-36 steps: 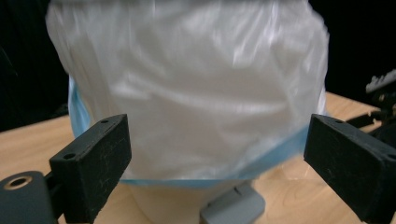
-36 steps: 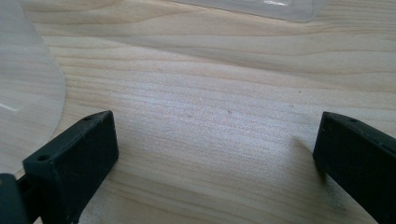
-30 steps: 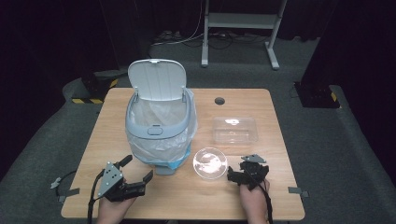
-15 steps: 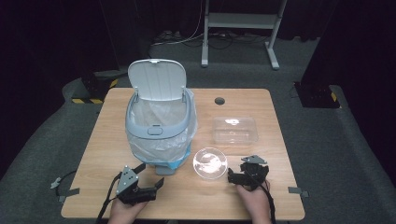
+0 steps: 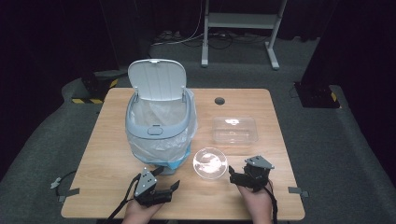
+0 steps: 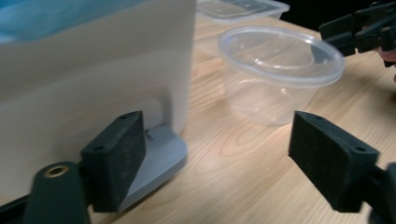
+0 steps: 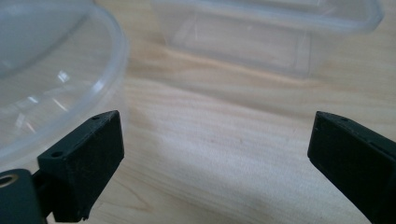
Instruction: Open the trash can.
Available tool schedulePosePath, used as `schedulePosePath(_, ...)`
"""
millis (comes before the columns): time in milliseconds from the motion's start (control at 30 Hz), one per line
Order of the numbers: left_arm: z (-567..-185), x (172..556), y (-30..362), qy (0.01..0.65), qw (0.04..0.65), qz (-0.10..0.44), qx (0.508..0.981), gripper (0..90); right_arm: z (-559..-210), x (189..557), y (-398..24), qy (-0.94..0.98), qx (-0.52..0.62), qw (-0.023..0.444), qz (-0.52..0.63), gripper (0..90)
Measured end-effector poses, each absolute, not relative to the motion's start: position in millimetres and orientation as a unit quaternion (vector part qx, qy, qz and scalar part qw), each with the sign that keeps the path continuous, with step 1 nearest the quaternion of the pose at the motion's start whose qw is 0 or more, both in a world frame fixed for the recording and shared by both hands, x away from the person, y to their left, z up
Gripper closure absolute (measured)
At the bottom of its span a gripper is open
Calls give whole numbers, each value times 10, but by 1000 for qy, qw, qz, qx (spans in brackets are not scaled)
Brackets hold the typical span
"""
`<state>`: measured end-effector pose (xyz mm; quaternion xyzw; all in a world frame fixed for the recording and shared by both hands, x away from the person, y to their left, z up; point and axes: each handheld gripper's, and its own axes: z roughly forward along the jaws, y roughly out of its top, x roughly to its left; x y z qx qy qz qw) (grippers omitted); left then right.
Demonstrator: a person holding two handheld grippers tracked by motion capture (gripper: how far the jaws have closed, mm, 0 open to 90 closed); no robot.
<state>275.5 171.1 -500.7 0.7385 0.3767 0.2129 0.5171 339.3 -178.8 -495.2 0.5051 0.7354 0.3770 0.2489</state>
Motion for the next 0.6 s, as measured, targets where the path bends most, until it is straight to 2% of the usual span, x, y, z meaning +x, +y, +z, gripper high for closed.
schedulePosePath(233, -4988, 2764, 1477, 353, 531, 219, 738, 369, -4722, 3232, -1710, 706, 472, 267, 455, 247)
schedulePosePath(467, -4918, 2837, 1201, 355, 540, 235, 726, 507, -4729, 3205, -1493, 720, 445, 253, 468, 391)
schedulePosePath(600, -4907, 2912, 1051, 369, 534, 241, 721, 516, -4756, 3224, -1411, 728, 441, 247, 464, 466)
